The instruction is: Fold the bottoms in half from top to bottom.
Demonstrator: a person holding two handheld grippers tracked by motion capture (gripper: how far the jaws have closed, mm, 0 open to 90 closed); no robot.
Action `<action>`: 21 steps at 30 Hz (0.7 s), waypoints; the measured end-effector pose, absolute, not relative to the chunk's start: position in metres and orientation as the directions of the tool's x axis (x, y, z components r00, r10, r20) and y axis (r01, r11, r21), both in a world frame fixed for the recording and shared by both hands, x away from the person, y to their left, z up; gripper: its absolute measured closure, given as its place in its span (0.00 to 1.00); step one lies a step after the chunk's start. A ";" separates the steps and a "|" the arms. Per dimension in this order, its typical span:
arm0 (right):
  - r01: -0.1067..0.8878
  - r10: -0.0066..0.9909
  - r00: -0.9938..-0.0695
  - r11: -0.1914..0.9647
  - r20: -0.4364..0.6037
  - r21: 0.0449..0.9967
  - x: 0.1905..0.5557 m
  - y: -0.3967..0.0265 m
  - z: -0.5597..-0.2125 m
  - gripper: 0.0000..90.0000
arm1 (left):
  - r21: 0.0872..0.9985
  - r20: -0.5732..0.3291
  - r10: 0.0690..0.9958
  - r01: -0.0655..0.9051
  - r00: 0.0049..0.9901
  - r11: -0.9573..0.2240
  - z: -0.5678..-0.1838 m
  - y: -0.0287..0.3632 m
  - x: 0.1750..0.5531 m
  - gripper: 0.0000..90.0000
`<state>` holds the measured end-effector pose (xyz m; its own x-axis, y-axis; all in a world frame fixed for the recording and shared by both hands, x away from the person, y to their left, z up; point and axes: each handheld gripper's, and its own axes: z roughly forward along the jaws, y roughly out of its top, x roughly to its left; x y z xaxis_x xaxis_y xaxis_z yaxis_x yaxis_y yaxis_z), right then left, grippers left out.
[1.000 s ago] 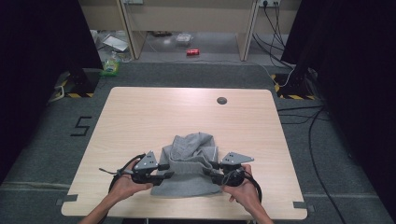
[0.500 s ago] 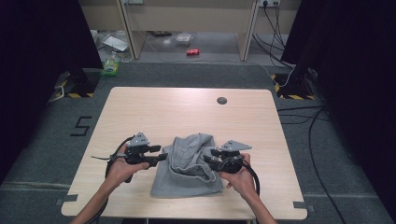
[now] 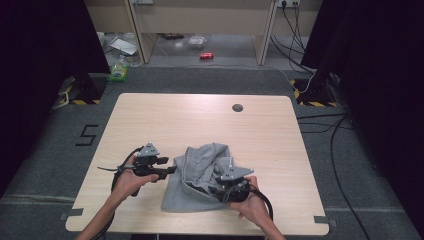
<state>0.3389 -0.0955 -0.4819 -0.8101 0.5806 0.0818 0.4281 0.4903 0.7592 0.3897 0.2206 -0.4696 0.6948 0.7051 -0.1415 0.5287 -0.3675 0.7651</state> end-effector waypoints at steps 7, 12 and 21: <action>0.400 0.567 -0.824 0.561 0.016 0.725 0.314 -0.091 -0.503 0.65 | 0.722 -0.124 0.707 0.552 0.697 -0.417 -0.484 0.223 0.386 0.49; 0.416 0.578 -0.815 0.548 0.031 0.726 0.315 -0.090 -0.499 0.63 | 0.694 -0.107 0.704 0.560 0.702 -0.453 -0.490 0.227 0.383 0.47; 0.440 0.605 -0.788 0.424 0.114 0.792 0.324 -0.100 -0.477 0.51 | 0.667 -0.104 0.720 0.585 0.686 -0.461 -0.500 0.234 0.378 0.41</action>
